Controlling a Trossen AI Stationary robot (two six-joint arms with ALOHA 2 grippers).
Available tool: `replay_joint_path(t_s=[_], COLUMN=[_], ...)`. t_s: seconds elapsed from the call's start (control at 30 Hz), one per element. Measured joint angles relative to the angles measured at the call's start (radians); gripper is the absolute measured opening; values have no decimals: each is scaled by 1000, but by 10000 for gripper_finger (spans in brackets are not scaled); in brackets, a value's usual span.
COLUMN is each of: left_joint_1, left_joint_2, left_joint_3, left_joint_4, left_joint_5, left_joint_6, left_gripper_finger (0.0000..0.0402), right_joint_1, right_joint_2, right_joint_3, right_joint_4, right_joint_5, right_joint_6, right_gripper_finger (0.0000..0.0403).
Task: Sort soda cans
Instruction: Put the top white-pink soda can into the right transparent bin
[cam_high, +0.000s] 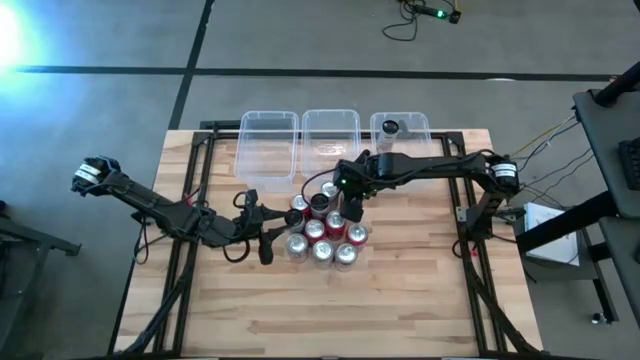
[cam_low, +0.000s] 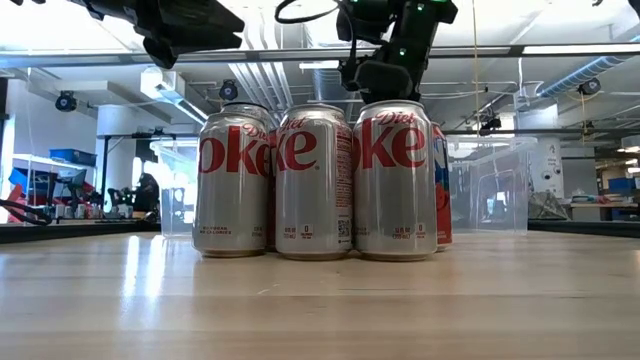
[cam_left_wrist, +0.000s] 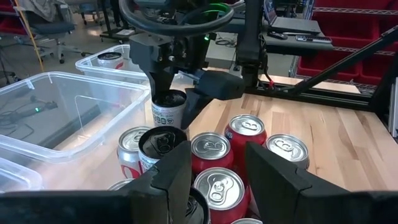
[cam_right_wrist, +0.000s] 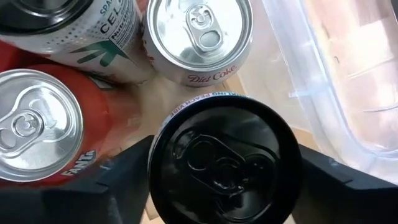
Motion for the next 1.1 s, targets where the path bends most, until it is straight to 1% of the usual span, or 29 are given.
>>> replay_joint_path(t_s=[0.07,0.1,0.17,0.3,0.43,0.57,0.83,0.9,0.97,1.03,1.1], left_joint_1=[0,0,0,0,0,1,2,2,2,2,2], left_joint_2=[0,0,0,0,0,0,0,0,0,0,0], left_joint_3=[0,0,0,0,0,0,0,0,0,0,0], left_joint_4=[0,0,0,-4,-5,-5,-3,-3,-2,-1,0], left_joint_5=[0,0,0,1,1,1,1,1,1,1,1], left_joint_6=[0,0,0,0,0,0,0,0,0,0,0], left_gripper_finger=[134,134,134,134,134,134,134,134,134,134,134], right_joint_1=[0,1,6,35,67,92,96,96,96,91,71], right_joint_2=[-1,-2,-7,-34,-80,-142,-286,-329,-367,-404,-436], right_joint_3=[0,0,6,42,91,130,185,198,210,212,206], right_joint_4=[-1,-2,-25,-169,-255,-245,-252,-248,-247,-250,-268], right_joint_5=[-5,-15,-36,-50,-45,-42,-40,-10,62,172,312], right_joint_6=[1,-6,-17,-40,-34,-8,19,30,32,51,95], right_gripper_finger=[253,248,248,248,248,253,253,255,254,252,252])
